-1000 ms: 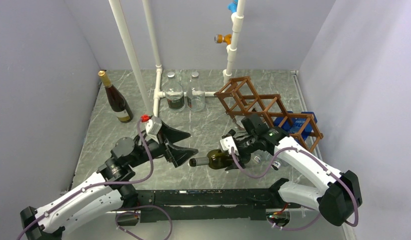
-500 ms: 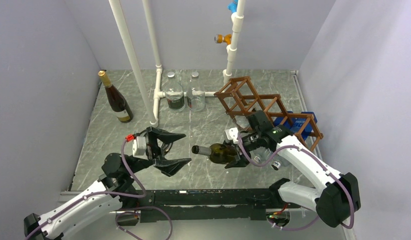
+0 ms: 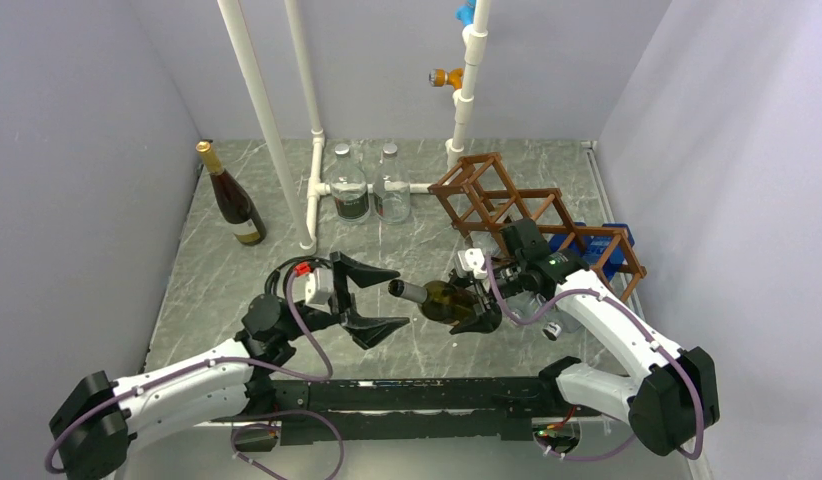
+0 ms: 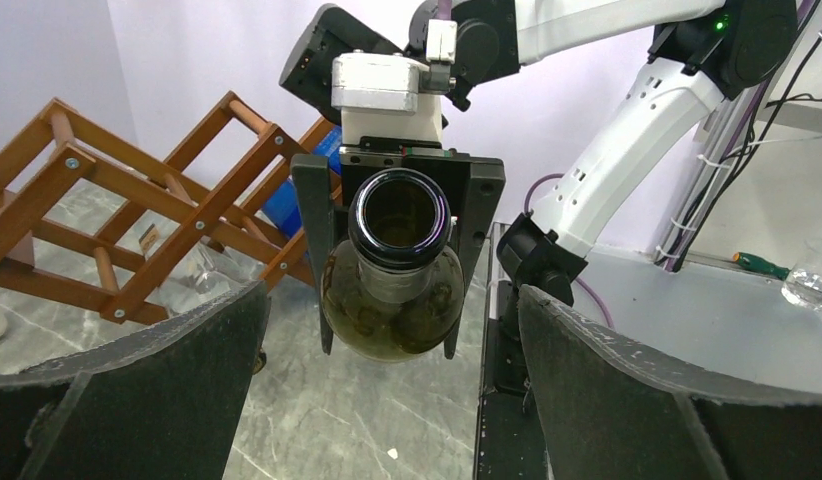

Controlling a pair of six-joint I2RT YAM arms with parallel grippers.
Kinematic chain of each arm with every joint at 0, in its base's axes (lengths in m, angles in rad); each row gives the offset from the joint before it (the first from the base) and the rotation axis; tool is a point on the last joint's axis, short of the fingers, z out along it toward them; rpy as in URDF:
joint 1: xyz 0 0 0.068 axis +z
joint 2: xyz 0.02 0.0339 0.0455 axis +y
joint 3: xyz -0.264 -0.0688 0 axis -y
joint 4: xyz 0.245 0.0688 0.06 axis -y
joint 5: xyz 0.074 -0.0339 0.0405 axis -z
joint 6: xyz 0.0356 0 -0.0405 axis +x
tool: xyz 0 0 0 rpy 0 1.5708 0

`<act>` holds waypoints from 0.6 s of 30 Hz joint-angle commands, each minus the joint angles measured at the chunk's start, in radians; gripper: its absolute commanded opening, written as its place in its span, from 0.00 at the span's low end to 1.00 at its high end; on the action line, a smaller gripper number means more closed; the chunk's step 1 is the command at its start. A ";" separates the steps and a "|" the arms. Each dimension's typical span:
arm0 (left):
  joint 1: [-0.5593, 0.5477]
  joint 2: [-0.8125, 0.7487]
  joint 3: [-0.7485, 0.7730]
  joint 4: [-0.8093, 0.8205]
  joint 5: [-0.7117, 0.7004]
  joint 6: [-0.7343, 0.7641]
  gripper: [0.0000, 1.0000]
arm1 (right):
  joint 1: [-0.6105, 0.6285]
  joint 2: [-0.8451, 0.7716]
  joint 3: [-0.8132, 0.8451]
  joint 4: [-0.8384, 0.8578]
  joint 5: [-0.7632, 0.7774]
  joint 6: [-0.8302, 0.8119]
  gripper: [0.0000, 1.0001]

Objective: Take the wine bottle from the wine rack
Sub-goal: Pick up the wine bottle from the wine rack.

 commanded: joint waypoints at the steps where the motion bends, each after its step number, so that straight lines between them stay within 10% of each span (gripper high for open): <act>1: -0.034 0.072 0.047 0.172 -0.021 0.046 1.00 | -0.009 -0.021 0.010 0.061 -0.119 -0.001 0.06; 18: -0.086 0.291 0.055 0.471 -0.086 0.012 0.94 | -0.021 -0.014 0.002 0.078 -0.142 0.012 0.06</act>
